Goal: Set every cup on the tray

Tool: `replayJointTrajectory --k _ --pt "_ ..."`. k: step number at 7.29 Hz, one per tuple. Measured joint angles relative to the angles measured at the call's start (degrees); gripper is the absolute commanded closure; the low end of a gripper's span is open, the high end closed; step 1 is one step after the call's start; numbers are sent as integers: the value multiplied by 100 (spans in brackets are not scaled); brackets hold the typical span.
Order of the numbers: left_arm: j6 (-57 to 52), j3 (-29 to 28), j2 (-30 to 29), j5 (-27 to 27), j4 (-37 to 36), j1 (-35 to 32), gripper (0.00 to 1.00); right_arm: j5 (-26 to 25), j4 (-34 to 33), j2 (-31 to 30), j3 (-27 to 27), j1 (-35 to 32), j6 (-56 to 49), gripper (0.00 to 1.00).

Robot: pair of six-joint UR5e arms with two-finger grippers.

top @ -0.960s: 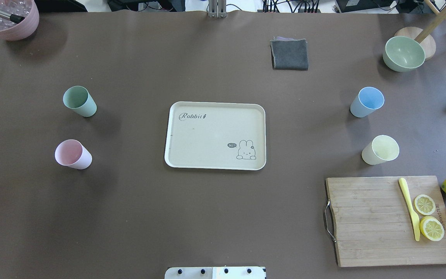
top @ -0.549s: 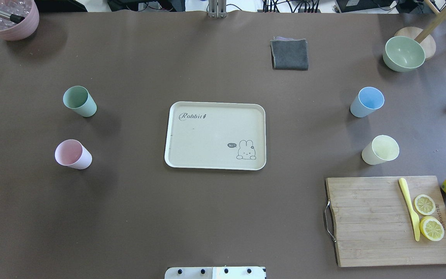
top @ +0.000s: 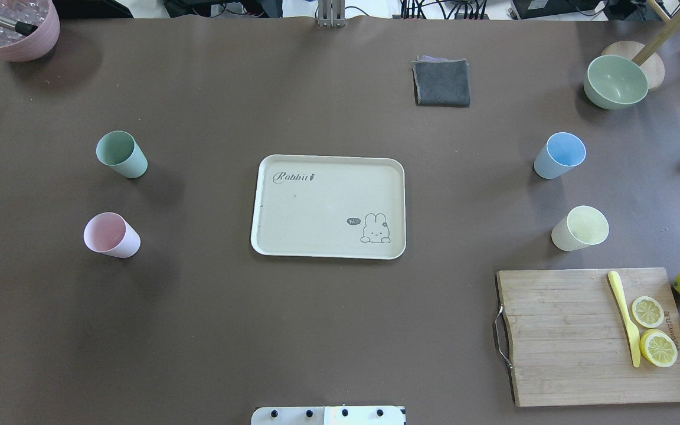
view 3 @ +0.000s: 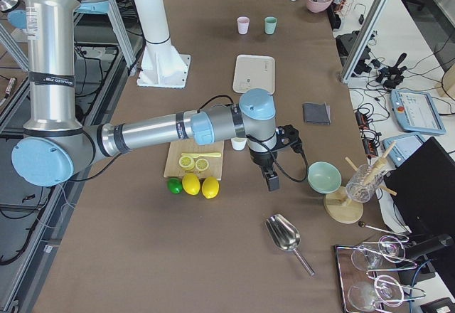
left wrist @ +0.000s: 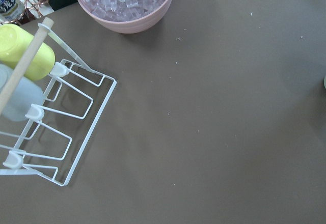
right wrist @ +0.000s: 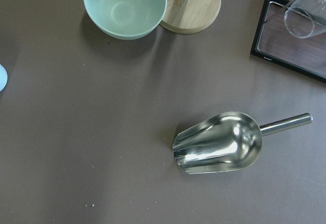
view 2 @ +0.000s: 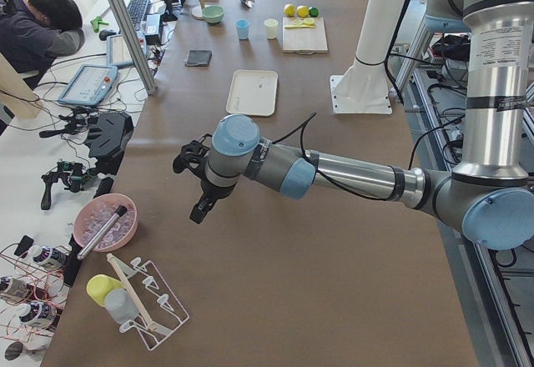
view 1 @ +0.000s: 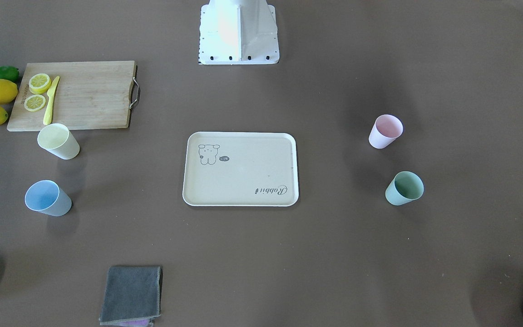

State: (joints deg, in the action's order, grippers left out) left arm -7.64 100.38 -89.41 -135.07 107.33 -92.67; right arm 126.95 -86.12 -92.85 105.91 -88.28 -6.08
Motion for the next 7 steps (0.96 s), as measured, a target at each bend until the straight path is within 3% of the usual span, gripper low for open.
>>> replayJointTrajectory --k 3,7 --pt "523 -437 -433 -81 224 38 2 31 663 -163 -52 -4 246 0" --pt "2509 -394 -748 -460 408 1232 2 -34 928 334 -74 1104 2599 0"
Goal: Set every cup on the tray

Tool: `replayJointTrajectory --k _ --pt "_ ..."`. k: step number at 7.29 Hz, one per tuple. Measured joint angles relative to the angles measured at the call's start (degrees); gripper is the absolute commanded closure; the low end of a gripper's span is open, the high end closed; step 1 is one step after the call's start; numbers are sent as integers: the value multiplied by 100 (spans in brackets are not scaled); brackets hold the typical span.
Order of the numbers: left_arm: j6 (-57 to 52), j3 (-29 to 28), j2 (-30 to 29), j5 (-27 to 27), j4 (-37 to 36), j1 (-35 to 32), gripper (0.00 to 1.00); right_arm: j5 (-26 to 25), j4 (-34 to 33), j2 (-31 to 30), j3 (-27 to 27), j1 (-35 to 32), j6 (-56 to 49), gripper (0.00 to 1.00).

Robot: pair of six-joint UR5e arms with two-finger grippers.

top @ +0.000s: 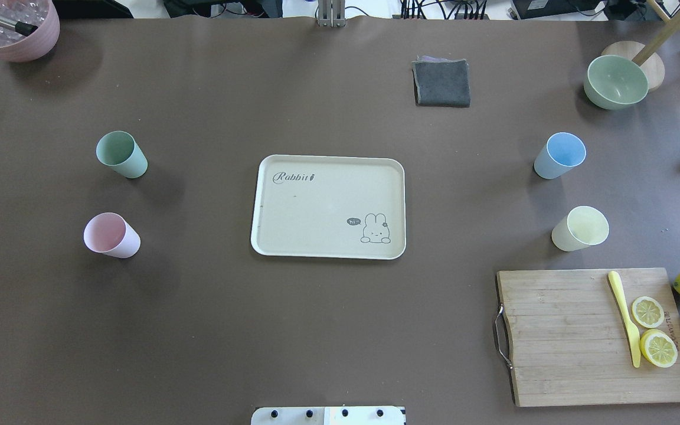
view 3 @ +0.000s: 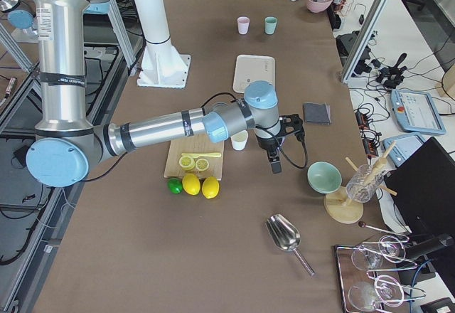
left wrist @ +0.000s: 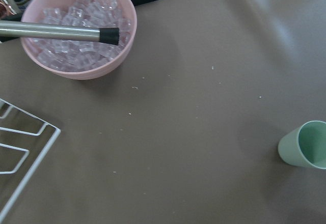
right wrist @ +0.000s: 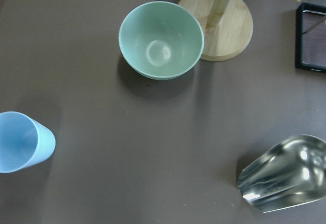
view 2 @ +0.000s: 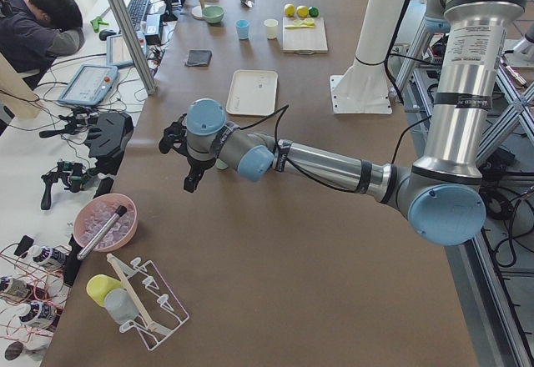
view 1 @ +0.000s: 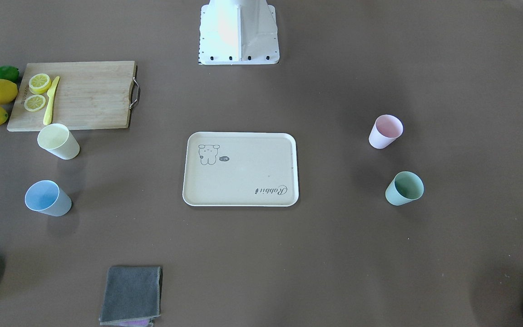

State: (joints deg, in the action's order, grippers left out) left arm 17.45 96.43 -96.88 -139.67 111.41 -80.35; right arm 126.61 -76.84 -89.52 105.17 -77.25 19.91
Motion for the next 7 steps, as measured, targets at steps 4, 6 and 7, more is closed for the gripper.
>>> replayJointTrajectory --k 4,6,7 --pt "1813 -287 -474 627 463 1366 3 -118 9 586 -63 1042 971 0" --pt "2066 -752 -947 1055 483 1912 9 -150 11 606 -72 1100 1026 0" --pt "2087 -984 -1085 1218 539 2041 17 -153 11 602 -72 1103 1030 0"
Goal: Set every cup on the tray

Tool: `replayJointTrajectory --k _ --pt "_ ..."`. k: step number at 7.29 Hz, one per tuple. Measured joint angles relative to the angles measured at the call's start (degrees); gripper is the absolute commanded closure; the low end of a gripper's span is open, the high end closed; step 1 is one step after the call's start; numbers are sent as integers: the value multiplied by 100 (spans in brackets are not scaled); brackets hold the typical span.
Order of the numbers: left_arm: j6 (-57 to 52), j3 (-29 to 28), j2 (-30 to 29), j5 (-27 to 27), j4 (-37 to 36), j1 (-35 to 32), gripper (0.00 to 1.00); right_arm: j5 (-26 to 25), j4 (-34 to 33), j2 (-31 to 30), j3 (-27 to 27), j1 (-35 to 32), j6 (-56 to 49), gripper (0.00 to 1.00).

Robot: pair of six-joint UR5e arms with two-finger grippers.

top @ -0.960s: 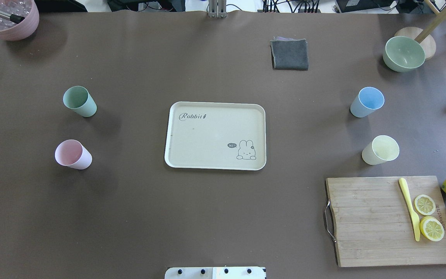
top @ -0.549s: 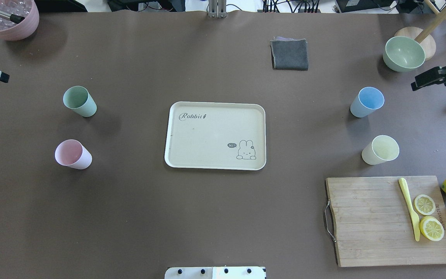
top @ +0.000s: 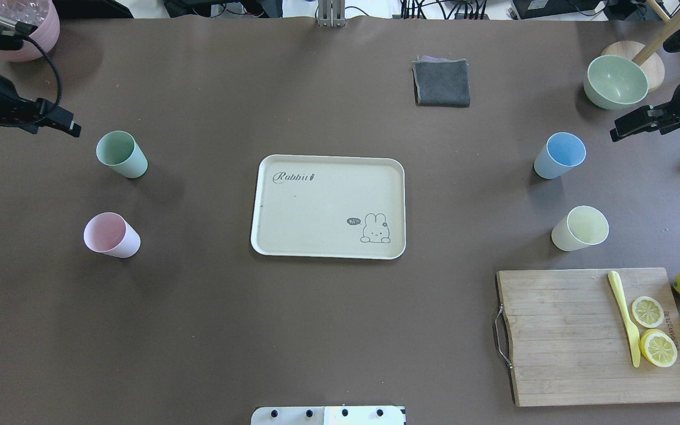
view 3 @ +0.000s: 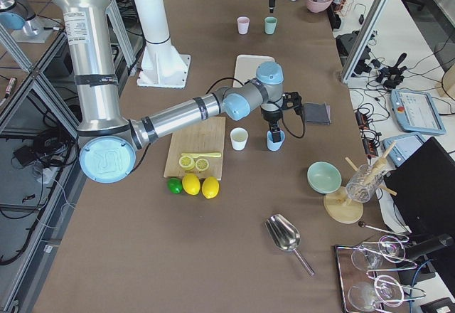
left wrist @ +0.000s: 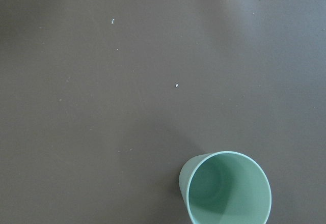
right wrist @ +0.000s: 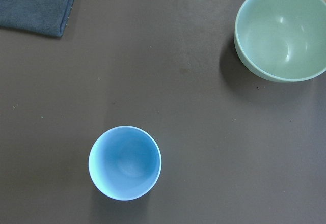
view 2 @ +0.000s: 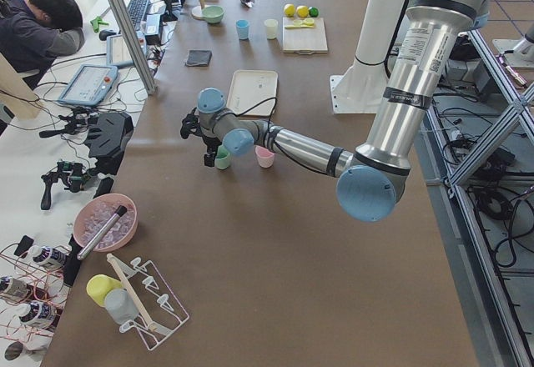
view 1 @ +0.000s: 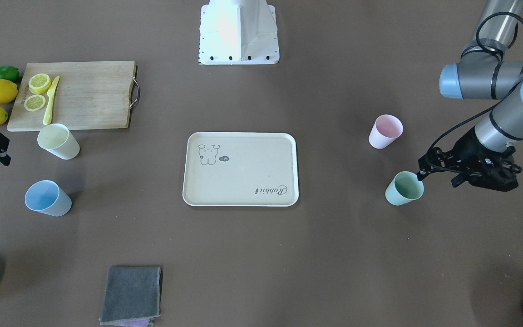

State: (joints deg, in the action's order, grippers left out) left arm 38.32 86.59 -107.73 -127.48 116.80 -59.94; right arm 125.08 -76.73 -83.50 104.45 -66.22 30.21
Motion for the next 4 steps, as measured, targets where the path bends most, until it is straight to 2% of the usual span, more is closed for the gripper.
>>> replayJointTrajectory --k 2,3,4 --pt "8 -377 -81 157 326 155 85 -1 0 -7 -3 3 -4 0" --pt "9 -444 -84 173 412 198 100 -1 0 -8 -3 3 -5 0" --pt "13 -441 -84 176 456 217 100 -3 0 -8 -4 4 -5 0"
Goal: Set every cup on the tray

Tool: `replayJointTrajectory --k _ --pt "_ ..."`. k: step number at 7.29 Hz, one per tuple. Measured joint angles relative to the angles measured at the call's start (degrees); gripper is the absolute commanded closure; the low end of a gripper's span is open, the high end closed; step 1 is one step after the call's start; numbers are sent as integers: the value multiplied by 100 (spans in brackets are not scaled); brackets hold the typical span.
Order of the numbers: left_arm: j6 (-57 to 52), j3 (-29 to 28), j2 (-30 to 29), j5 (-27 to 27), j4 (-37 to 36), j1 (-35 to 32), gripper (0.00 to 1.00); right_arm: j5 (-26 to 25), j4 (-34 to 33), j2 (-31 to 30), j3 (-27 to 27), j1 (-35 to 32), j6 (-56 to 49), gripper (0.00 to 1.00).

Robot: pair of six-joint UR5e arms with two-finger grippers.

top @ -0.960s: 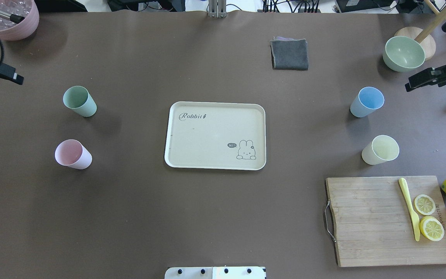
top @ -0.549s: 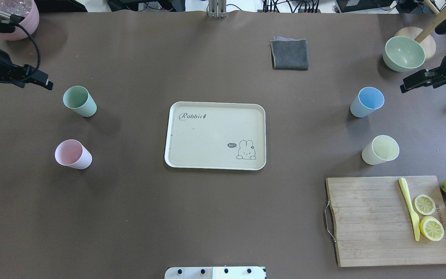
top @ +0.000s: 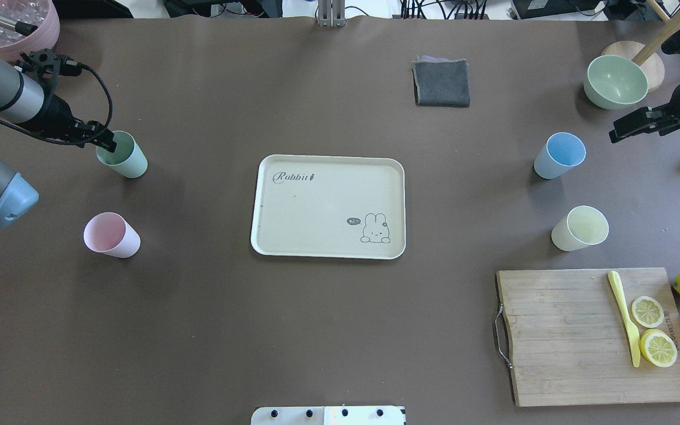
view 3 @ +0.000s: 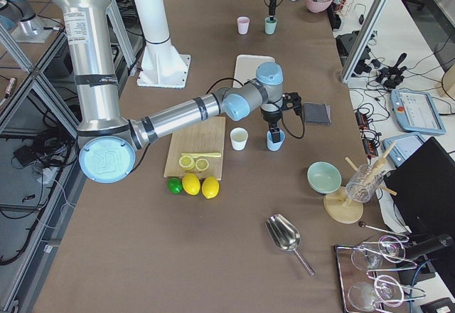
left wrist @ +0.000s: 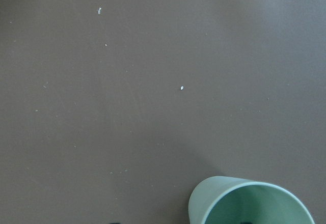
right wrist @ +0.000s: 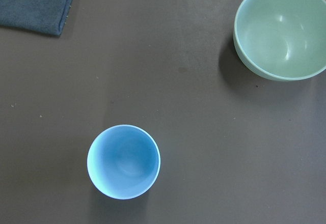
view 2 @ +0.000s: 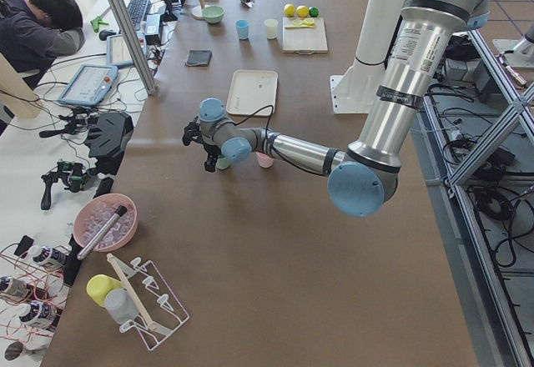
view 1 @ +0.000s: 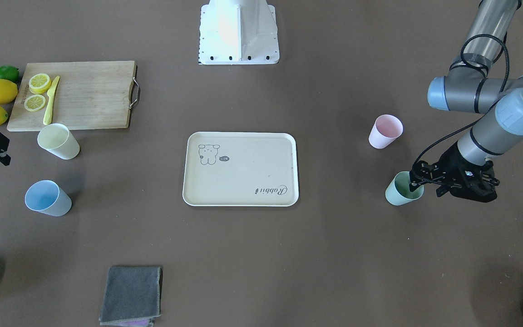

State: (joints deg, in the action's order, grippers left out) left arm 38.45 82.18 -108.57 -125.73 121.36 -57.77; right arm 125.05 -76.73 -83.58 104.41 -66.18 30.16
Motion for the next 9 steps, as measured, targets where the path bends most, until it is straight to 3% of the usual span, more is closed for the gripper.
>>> replayJointTrajectory --k 4,9 --pt "41 298 -47 -63 -52 17 100 -7 0 0 0 0 6 0" --pt "1605 414 -1284 119 -889 627 100 -13 0 7 0 28 164 0"
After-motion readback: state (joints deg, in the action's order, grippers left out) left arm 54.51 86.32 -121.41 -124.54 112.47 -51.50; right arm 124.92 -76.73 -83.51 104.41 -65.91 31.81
